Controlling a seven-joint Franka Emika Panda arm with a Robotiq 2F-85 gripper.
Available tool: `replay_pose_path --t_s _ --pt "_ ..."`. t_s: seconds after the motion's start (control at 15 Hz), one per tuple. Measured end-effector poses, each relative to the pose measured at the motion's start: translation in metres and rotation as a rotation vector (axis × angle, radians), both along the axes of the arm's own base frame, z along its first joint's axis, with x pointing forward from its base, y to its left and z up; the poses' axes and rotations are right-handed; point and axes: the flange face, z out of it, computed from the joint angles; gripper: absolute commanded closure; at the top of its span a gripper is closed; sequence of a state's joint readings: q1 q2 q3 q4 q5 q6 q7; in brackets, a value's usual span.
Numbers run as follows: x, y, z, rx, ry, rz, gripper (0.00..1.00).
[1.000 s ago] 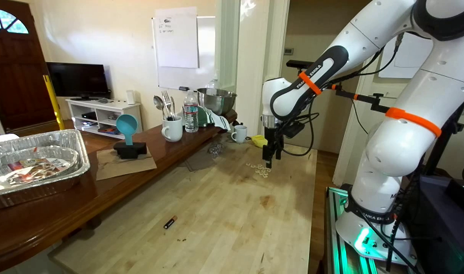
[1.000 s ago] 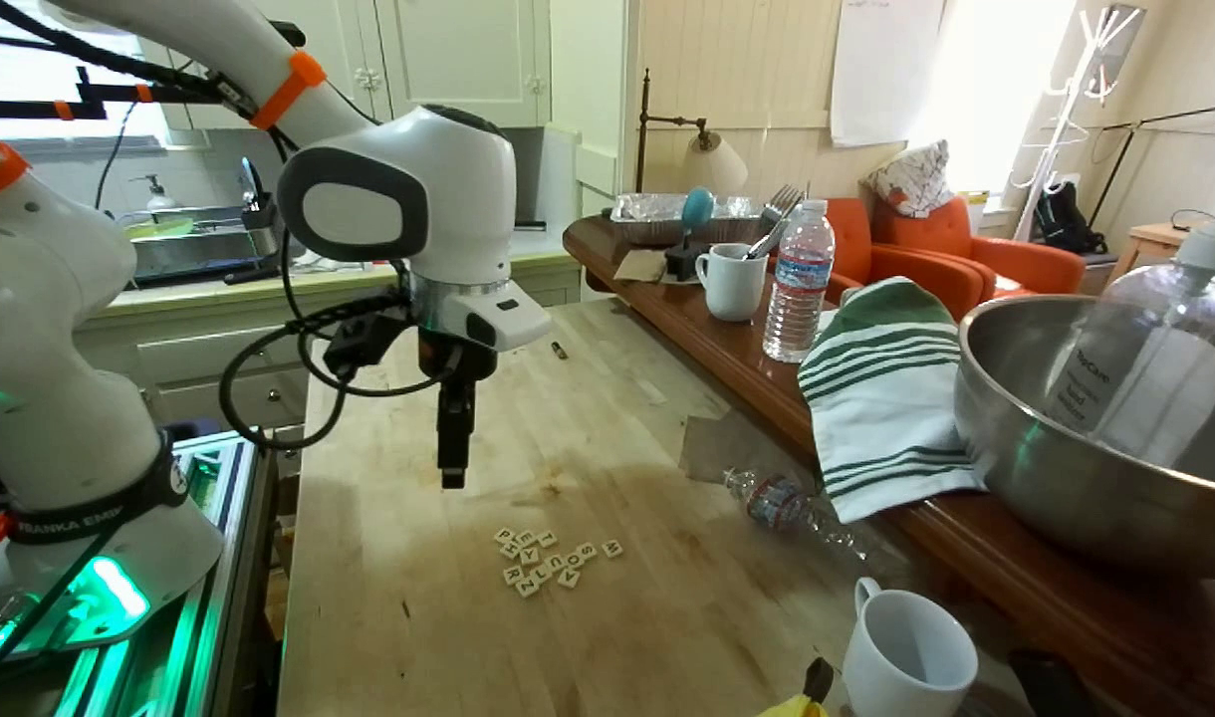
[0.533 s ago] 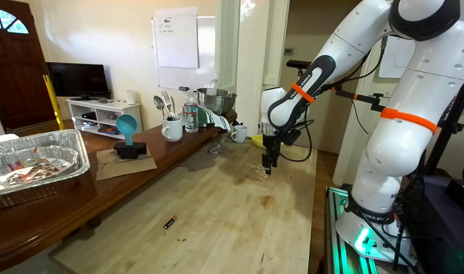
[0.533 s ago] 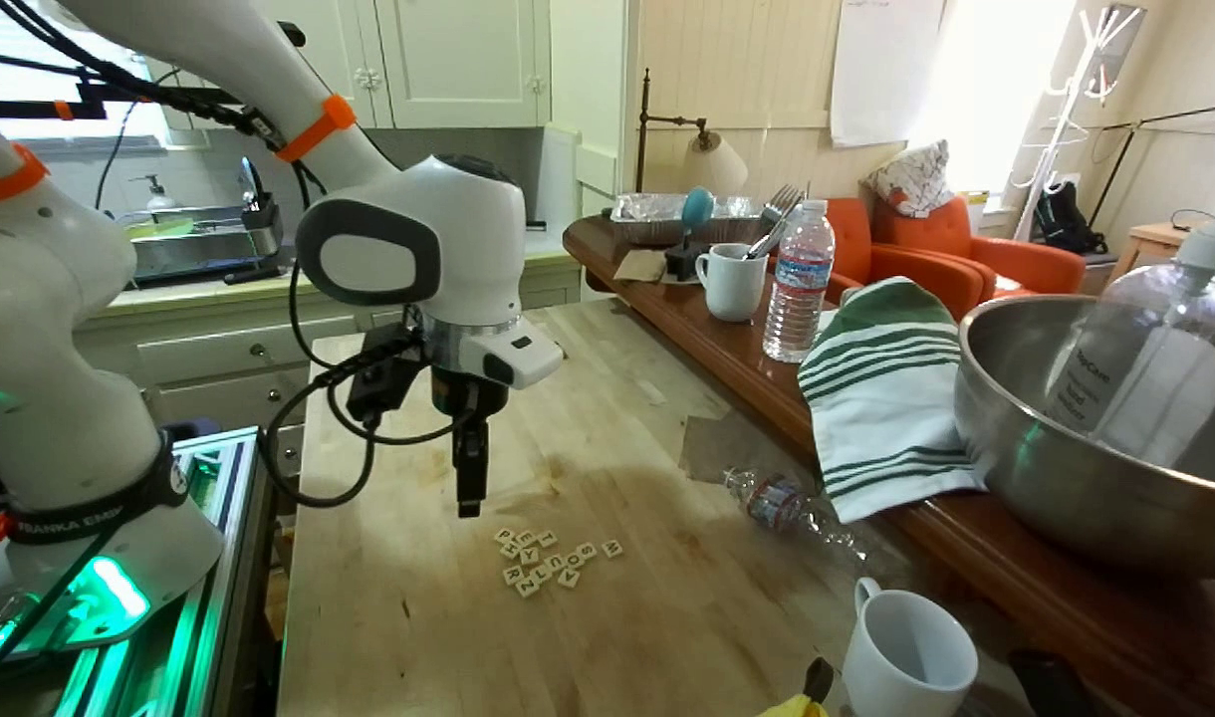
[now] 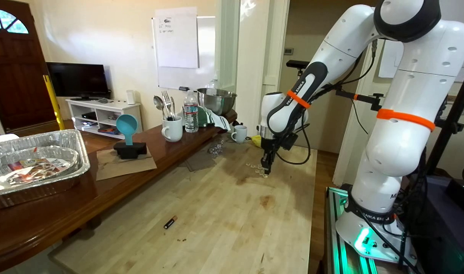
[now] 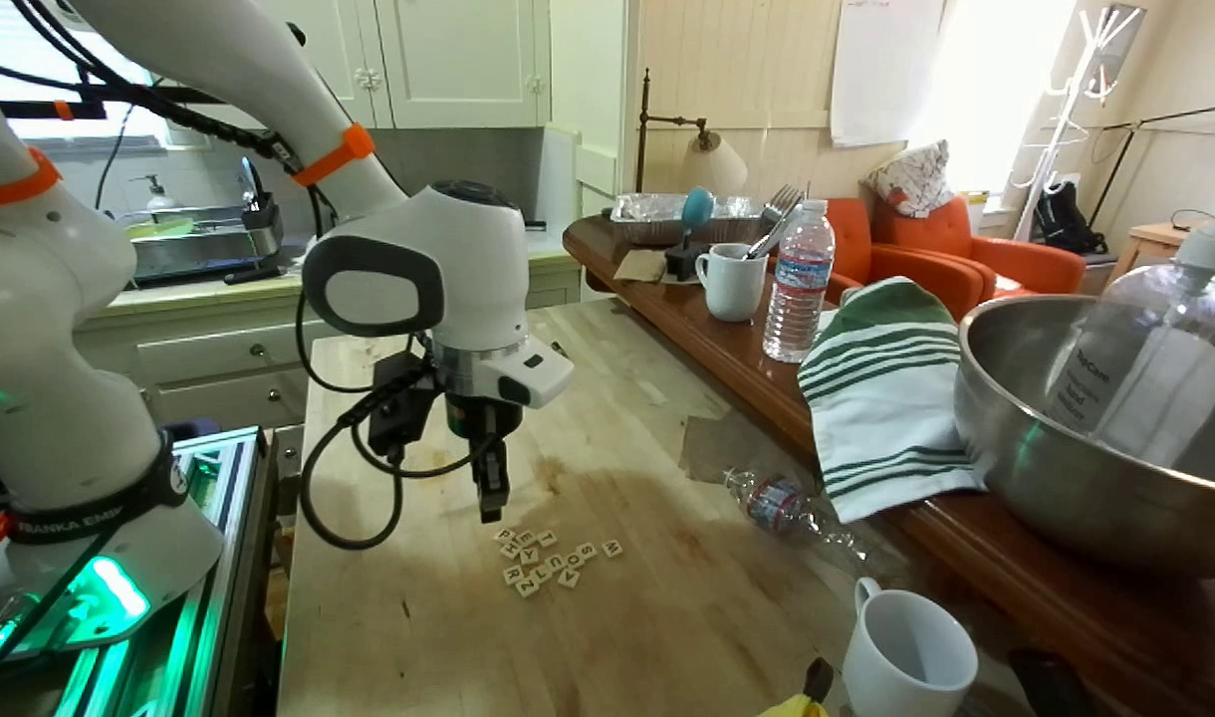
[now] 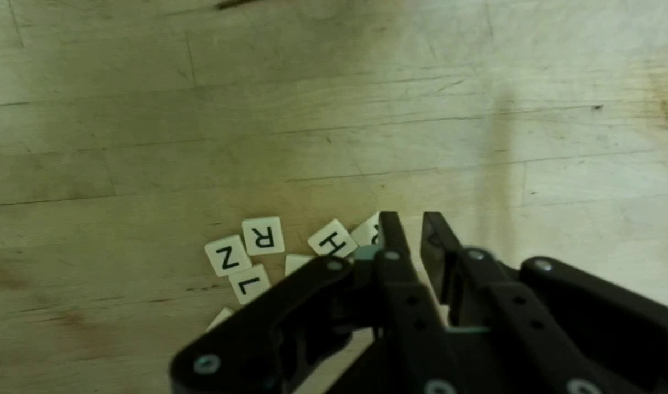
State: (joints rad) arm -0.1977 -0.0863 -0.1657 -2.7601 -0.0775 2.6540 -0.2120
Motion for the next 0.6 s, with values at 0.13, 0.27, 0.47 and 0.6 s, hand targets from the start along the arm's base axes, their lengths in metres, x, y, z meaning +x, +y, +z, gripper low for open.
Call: replay_pose_path --t_s 0.13,0.27,0.47,0.6 --pt "0.0 -0.0002 -0.001 0.0 0.001 0.001 0.84" --pt "0.0001 -0.0002 -0.0009 0.0 0.001 0.001 0.97" --pt "0.0012 -0.0005 0.0 -0.002 -0.002 0.004 1.0" --pt "0.0021 -0.0009 0.0008 -0.003 -0.004 0.006 1.0"
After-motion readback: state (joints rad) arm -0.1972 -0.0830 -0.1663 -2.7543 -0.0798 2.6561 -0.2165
